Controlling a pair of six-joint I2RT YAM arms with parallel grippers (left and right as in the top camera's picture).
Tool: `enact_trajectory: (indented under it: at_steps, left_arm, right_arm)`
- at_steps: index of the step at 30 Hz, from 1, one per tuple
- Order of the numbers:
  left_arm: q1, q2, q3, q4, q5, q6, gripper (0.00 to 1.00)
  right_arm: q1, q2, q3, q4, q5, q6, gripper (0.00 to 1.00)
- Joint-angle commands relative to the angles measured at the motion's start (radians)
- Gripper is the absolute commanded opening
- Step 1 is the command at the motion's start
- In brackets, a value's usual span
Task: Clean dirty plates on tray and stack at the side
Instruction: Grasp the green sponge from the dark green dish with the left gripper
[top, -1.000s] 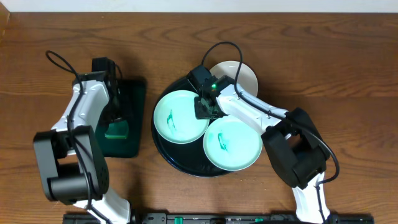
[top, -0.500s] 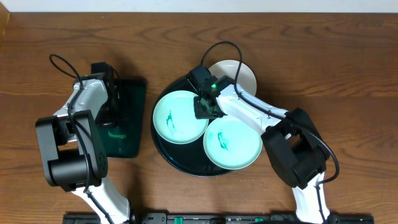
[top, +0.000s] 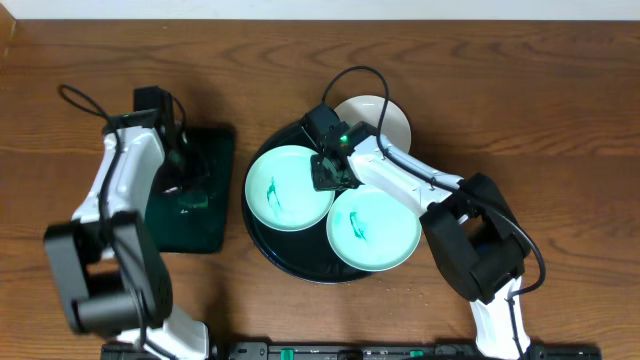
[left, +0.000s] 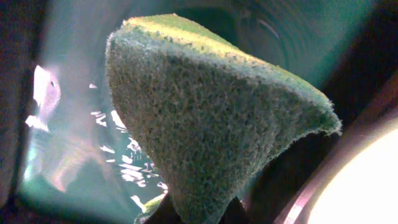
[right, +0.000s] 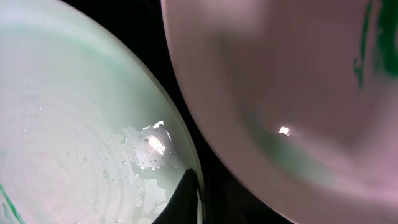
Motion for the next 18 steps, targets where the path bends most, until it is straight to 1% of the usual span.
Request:
enact_trajectory:
  at_steps: [1,6,9,14,18]
  left_arm:
    - [-0.004,-0.093,0.035,-0.024,0.027,-0.072,0.07]
    - [-0.004,-0.124,0.035,-0.055,-0.024,-0.073,0.07]
    - [-0.004,-0.124,0.035,-0.058,-0.024,-0.091,0.07]
    - [-0.004,-0.124,0.035,-0.08,-0.025,-0.086,0.07]
    - [-0.015,-0.124,0.037,-0.079,-0.024,-0.082,0.07]
  right_arm:
    - [0.002,0.016,-0.011,0.017,-0.042,-0.017,0.01]
    - [-0.009,0.016,-0.011,0.01,-0.074,-0.035,0.01]
    - [-0.025,0.016,-0.011,-0.002,-0.108,-0.036,0.01]
    - [-0.057,0.016,-0.011,-0.008,-0.184,-0.083,0.01]
    - [-0.059,0.016,-0.011,-0.013,-0.194,-0.097,0.01]
